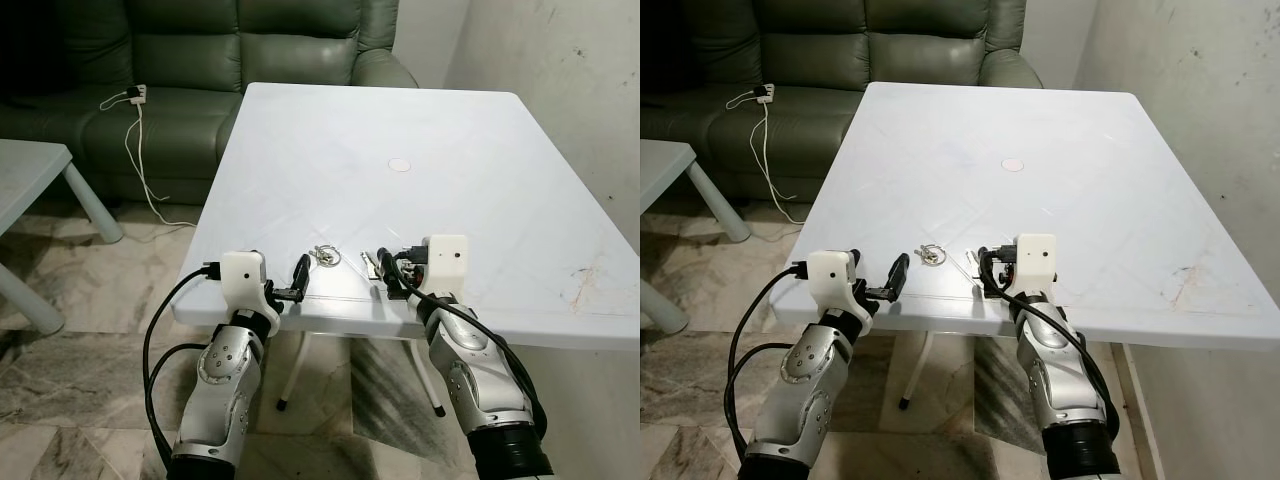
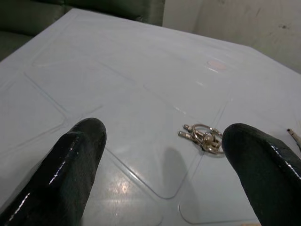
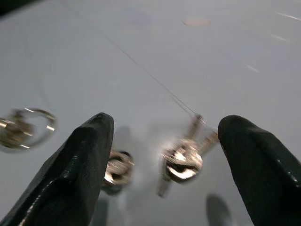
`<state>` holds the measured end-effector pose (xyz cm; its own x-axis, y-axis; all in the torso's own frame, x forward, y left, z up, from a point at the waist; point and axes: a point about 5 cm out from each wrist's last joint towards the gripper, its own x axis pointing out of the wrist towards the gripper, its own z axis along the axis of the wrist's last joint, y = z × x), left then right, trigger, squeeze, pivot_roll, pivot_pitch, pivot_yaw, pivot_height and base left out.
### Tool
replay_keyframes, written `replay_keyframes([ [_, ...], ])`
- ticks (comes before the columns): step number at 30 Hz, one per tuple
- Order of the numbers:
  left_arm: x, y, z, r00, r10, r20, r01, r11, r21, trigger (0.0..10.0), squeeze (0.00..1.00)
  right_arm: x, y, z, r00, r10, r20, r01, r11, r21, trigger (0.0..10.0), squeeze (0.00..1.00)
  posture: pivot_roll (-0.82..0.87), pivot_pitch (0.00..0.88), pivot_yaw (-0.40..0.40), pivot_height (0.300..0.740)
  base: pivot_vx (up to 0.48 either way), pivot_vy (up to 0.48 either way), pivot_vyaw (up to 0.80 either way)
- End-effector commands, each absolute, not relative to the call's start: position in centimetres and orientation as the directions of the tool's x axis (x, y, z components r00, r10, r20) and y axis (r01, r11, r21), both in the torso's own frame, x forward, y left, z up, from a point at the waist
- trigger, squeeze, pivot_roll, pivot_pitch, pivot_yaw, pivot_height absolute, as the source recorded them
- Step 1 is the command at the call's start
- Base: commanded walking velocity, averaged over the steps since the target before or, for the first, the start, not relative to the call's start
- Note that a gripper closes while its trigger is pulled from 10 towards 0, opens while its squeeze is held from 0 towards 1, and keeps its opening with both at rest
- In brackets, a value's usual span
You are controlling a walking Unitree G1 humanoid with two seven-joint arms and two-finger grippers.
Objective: Hang keys on a hook
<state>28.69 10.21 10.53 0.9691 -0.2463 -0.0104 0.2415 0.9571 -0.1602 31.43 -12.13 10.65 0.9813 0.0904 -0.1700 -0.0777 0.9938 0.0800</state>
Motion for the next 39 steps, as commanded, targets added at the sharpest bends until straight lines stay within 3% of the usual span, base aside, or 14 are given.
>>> replay_keyframes([
  [1, 28.5, 10.0, 10.8, 0.967, -0.254, -0.007, 0.250, 0.957, -0.148, 10.0, 0.00, 31.2, -12.2, 10.4, 0.979, 0.060, -0.196, -0.051, 0.997, 0.054, 10.0, 0.00, -0.05, 0.075, -0.073, 0.740, 0.000, 0.000, 0.00],
  [10, 28.2, 9.9, 10.8, 0.969, -0.246, -0.012, 0.242, 0.958, -0.153, 10.0, 0.00, 31.1, -11.9, 9.7, 0.967, 0.024, -0.254, -0.018, 1.000, 0.026, 9.8, 0.00, -0.04, 0.069, -0.088, 0.740, 0.000, 0.000, 0.00],
  [12, 28.2, 9.9, 10.7, 0.969, -0.245, -0.013, 0.240, 0.958, -0.153, 10.0, 0.00, 31.0, -11.9, 9.7, 0.967, 0.022, -0.256, -0.015, 1.000, 0.026, 9.3, 0.00, -0.04, 0.069, -0.088, 0.740, 0.000, 0.000, 0.00],
  [13, 28.2, 9.9, 10.7, 0.970, -0.243, -0.015, 0.238, 0.959, -0.154, 10.0, 0.00, 30.9, -11.8, 9.7, 0.965, 0.018, -0.260, -0.013, 1.000, 0.020, 7.7, 0.00, -0.04, 0.069, -0.090, 0.740, 0.000, 0.000, 0.00],
  [14, 28.1, 9.9, 10.7, 0.970, -0.242, -0.016, 0.237, 0.959, -0.155, 10.0, 0.00, 30.9, -11.8, 9.6, 0.965, 0.016, -0.262, -0.013, 1.000, 0.015, 7.7, 0.00, -0.04, 0.069, -0.090, 0.740, 0.000, 0.000, 0.00],
  [16, 28.0, 9.9, 10.7, 0.971, -0.240, -0.016, 0.235, 0.959, -0.158, 10.0, 0.00, 30.8, -11.8, 9.6, 0.964, 0.019, -0.265, -0.014, 1.000, 0.020, 3.7, 0.00, -0.04, 0.072, -0.092, 0.740, 0.000, 0.000, 0.00],
  [19, 28.0, 9.9, 10.7, 0.971, -0.238, -0.018, 0.233, 0.960, -0.158, 10.0, 0.00, 30.8, -11.8, 9.6, 0.964, 0.016, -0.265, -0.011, 1.000, 0.021, 3.7, 0.00, -0.04, 0.075, -0.092, 0.740, 0.000, 0.000, 0.00],
  [20, 28.0, 9.9, 10.7, 0.971, -0.238, -0.019, 0.232, 0.960, -0.158, 10.0, 0.00, 30.7, -11.8, 9.6, 0.964, 0.015, -0.265, -0.010, 1.000, 0.019, 1.2, 0.00, -0.04, 0.075, -0.092, 0.740, 0.000, 0.000, 0.00],
  [21, 28.0, 10.0, 10.7, 0.971, -0.237, -0.019, 0.231, 0.960, -0.158, 10.0, 0.00, 30.7, -11.7, 9.7, 0.964, 0.012, -0.265, -0.008, 1.000, 0.018, 1.0, 0.00, -0.04, 0.078, -0.092, 0.740, 0.000, 0.000, 0.00],
  [22, 28.0, 10.0, 10.7, 0.971, -0.237, -0.020, 0.231, 0.960, -0.157, 10.0, 0.00, 30.7, -11.7, 9.7, 0.964, 0.010, -0.266, -0.006, 1.000, 0.018, 2.2, 0.00, -0.04, 0.080, -0.091, 0.740, 0.000, 0.000, 0.00],
  [23, 28.0, 10.0, 10.7, 0.971, -0.236, -0.020, 0.230, 0.960, -0.157, 10.0, 0.00, 30.7, -11.7, 9.7, 0.964, 0.010, -0.267, -0.005, 1.000, 0.018, 2.2, 0.00, -0.04, 0.080, -0.091, 0.740, 0.000, 0.000, 0.00],
  [24, 28.0, 10.0, 10.7, 0.972, -0.235, -0.020, 0.229, 0.961, -0.158, 10.0, 0.00, 30.8, -11.7, 9.7, 0.963, 0.007, -0.268, -0.003, 1.000, 0.015, 4.1, 0.00, -0.04, 0.080, -0.091, 0.740, 0.000, 0.000, 0.00],
  [26, 28.0, 10.0, 10.8, 0.972, -0.234, -0.019, 0.228, 0.961, -0.158, 10.0, 0.00, 30.8, -11.6, 9.7, 0.962, 0.005, -0.271, 0.000, 1.000, 0.016, 10.0, 0.00, -0.04, 0.079, -0.091, 0.740, 0.000, 0.000, 0.00],
  [39, 28.0, 10.1, 10.9, 0.973, -0.228, -0.022, 0.222, 0.962, -0.156, 10.0, 0.00, 31.1, -10.4, 9.8, 0.965, 0.013, -0.263, 0.006, 0.997, 0.071, 10.0, 0.00, -0.03, 0.092, -0.088, 0.740, 0.000, 0.000, 0.00],
])
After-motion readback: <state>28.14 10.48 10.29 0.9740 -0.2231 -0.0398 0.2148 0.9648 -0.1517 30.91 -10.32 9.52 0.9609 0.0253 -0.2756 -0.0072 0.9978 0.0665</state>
